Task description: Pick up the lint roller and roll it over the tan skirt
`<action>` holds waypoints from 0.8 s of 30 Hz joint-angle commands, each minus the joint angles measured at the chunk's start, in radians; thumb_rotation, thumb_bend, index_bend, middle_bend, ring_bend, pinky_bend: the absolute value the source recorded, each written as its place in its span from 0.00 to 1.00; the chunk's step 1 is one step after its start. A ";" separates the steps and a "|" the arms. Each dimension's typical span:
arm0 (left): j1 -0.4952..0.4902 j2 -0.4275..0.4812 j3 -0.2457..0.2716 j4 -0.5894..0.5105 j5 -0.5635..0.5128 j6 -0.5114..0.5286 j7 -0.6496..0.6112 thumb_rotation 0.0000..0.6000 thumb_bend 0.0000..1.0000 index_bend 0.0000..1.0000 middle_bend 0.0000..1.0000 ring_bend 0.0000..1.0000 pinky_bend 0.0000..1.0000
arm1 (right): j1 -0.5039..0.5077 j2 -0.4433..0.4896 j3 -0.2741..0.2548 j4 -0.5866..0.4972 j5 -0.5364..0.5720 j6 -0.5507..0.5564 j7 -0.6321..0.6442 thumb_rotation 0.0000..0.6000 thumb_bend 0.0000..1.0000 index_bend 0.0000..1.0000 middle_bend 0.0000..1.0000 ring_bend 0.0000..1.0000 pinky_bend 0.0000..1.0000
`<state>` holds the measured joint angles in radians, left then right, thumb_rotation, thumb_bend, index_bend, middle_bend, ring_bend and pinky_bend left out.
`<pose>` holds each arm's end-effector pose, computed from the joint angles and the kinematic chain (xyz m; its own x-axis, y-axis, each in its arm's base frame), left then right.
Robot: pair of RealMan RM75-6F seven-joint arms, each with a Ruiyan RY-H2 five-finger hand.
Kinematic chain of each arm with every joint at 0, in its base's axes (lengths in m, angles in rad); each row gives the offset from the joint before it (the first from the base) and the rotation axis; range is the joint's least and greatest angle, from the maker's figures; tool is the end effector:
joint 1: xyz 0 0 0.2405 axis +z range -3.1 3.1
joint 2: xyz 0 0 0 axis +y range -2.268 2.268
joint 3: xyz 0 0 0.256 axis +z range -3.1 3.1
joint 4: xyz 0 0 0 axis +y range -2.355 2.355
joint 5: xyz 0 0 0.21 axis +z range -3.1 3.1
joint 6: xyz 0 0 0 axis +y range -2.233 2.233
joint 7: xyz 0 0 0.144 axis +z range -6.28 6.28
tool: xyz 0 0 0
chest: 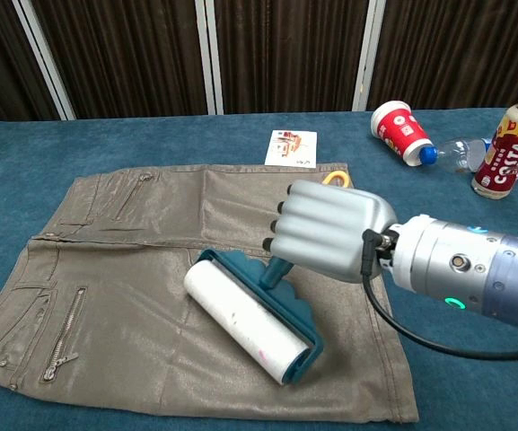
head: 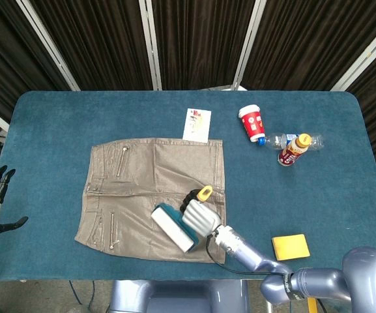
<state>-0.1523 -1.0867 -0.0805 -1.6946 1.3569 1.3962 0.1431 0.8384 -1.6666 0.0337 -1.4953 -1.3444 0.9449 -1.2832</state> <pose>-0.3044 0.2057 0.1609 0.4587 0.0498 0.8872 0.8858 0.0531 -0.4610 -0.0923 -0.2874 -0.0748 0.8721 0.4142 0.2606 0.0587 -0.6172 0.7846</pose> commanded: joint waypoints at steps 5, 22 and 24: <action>-0.001 -0.003 0.000 0.000 -0.002 0.001 0.007 1.00 0.00 0.00 0.00 0.00 0.00 | -0.036 0.069 -0.028 0.083 -0.012 0.033 0.059 1.00 0.93 0.43 0.46 0.38 0.43; -0.001 -0.012 0.003 -0.007 0.000 0.004 0.031 1.00 0.00 0.00 0.00 0.00 0.00 | -0.150 0.173 -0.036 0.298 0.061 0.054 0.309 1.00 0.93 0.43 0.46 0.38 0.43; -0.001 -0.011 0.004 -0.008 0.002 0.005 0.031 1.00 0.00 0.00 0.00 0.00 0.00 | -0.160 0.175 -0.034 0.307 0.076 0.050 0.322 1.00 0.93 0.43 0.46 0.38 0.43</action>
<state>-0.1532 -1.0978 -0.0768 -1.7026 1.3591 1.4006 0.1745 0.6855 -1.4948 -0.0016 -1.1942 -1.2764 0.9979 -0.9684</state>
